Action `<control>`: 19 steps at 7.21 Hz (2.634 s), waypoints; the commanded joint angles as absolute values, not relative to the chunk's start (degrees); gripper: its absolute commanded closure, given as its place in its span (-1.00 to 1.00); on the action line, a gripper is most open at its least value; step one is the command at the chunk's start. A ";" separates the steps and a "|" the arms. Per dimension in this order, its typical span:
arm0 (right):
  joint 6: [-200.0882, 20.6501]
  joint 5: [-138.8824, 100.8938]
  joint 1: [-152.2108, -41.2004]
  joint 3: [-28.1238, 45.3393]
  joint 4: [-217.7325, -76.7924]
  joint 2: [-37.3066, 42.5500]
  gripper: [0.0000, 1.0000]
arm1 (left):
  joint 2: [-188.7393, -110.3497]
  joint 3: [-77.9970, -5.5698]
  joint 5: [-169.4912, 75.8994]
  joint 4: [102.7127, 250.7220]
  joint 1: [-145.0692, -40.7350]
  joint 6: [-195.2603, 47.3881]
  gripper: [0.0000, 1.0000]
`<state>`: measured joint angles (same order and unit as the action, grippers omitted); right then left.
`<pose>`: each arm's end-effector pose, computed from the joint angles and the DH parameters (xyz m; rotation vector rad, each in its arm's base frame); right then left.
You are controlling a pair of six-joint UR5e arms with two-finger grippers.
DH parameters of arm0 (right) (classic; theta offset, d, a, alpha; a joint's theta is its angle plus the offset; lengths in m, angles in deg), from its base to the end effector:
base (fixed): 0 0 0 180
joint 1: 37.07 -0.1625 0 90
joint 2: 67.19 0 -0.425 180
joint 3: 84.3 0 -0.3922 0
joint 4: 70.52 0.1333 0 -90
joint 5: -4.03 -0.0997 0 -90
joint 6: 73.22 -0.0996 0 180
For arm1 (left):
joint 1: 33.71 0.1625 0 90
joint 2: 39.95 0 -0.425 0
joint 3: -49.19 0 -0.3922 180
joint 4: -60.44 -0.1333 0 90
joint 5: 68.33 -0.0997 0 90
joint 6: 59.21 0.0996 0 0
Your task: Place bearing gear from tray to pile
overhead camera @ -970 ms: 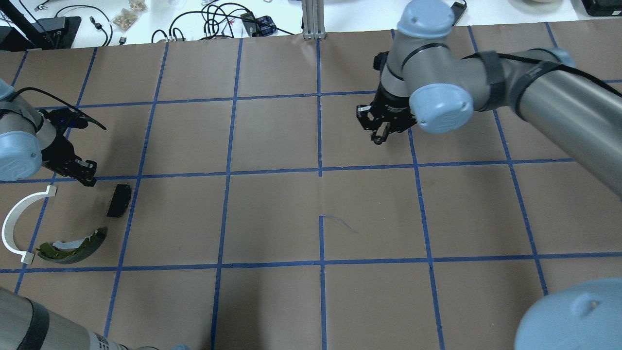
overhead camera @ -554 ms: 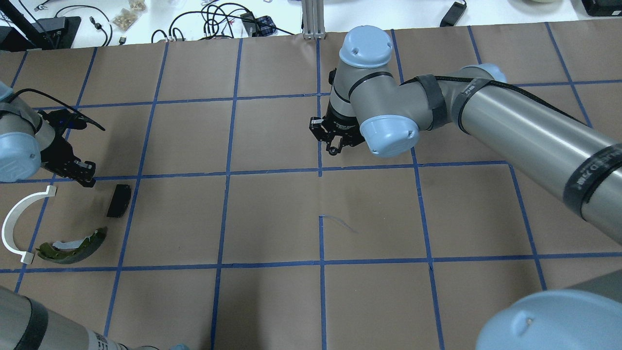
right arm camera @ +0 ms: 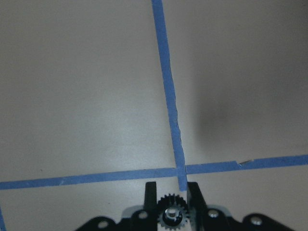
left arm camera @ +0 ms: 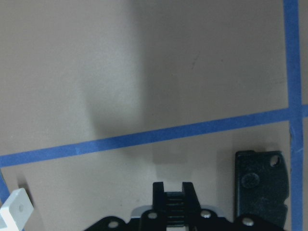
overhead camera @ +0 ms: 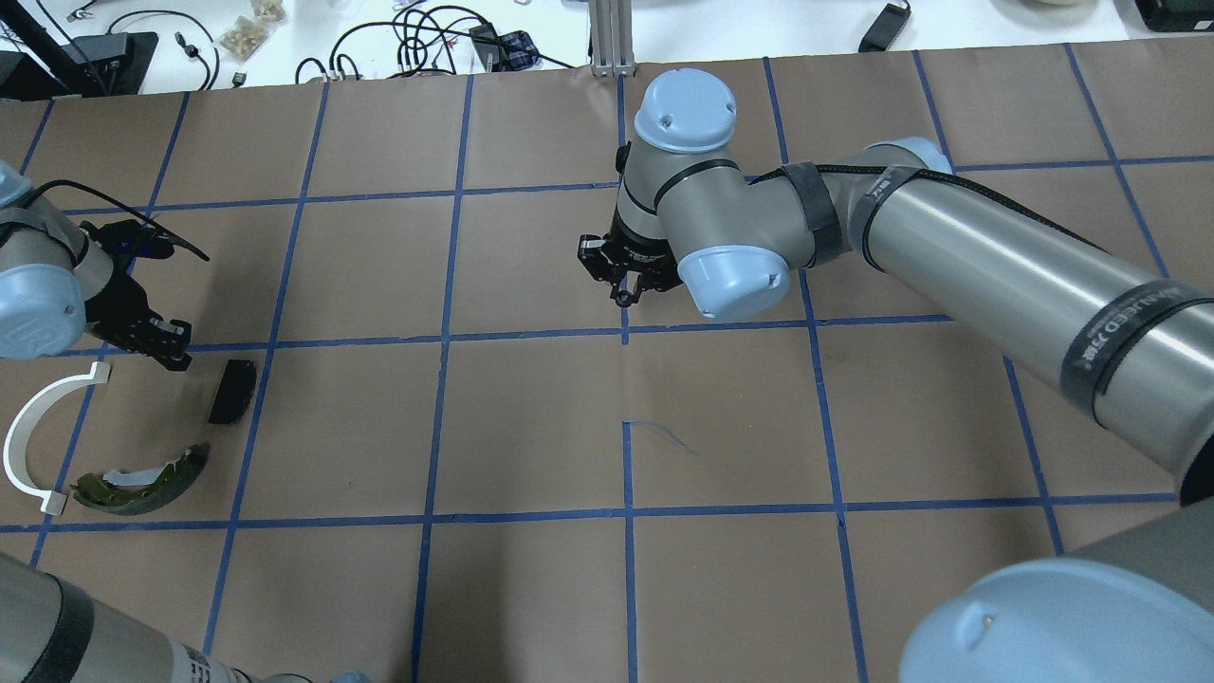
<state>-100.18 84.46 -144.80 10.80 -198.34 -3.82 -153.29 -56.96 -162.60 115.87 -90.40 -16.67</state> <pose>0.3357 -0.5579 0.2491 0.2240 2.9380 -0.0512 0.2034 -0.5387 0.1958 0.2569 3.1200 0.1778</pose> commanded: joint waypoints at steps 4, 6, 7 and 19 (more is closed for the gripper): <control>-100.29 84.62 -146.58 10.71 -203.14 -7.07 -0.43 | -151.75 -61.46 -162.72 116.08 -88.73 -16.58 1.00; -99.15 85.67 -145.54 5.04 -198.35 -6.28 -0.83 | -151.92 -61.56 -162.72 116.07 -88.64 -16.58 1.00; -95.58 87.07 -144.05 -0.57 -190.57 -5.93 -0.90 | -152.10 -61.47 -162.72 116.07 -88.64 -16.67 0.93; -74.99 90.16 -129.18 -8.36 -160.43 11.12 -1.00 | -150.26 -43.54 -158.08 131.36 -107.74 -42.62 -1.00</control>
